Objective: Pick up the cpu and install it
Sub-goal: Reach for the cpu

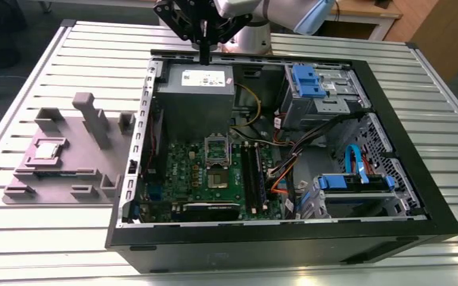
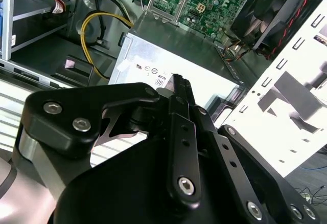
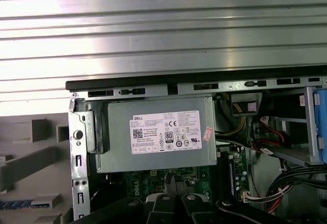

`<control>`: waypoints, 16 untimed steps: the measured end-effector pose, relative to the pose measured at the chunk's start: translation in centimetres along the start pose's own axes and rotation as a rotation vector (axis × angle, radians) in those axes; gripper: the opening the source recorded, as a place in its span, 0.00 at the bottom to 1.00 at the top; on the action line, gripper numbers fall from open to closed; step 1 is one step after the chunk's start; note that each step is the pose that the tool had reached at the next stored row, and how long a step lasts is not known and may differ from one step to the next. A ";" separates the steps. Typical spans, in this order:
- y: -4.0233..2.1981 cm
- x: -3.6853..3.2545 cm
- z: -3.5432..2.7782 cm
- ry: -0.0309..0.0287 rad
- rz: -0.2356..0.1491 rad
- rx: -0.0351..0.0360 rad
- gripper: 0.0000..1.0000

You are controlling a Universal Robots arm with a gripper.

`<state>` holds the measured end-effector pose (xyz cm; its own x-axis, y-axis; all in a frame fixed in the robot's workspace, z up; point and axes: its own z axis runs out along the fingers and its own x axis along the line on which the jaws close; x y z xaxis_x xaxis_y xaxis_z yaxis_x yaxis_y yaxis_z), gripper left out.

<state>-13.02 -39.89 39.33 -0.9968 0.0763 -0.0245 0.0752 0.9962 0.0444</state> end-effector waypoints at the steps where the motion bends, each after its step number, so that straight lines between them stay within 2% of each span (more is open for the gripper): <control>1: -0.01 0.05 0.00 0.0000 0.000 -0.0001 0.11; 9: -0.05 0.62 -0.02 0.0001 0.000 0.0001 0.11; 16: -0.11 1.39 -0.04 0.0000 0.000 0.0000 0.11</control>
<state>-14.42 -39.89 39.33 -0.9968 0.0762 -0.0245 0.0750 0.9962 0.0443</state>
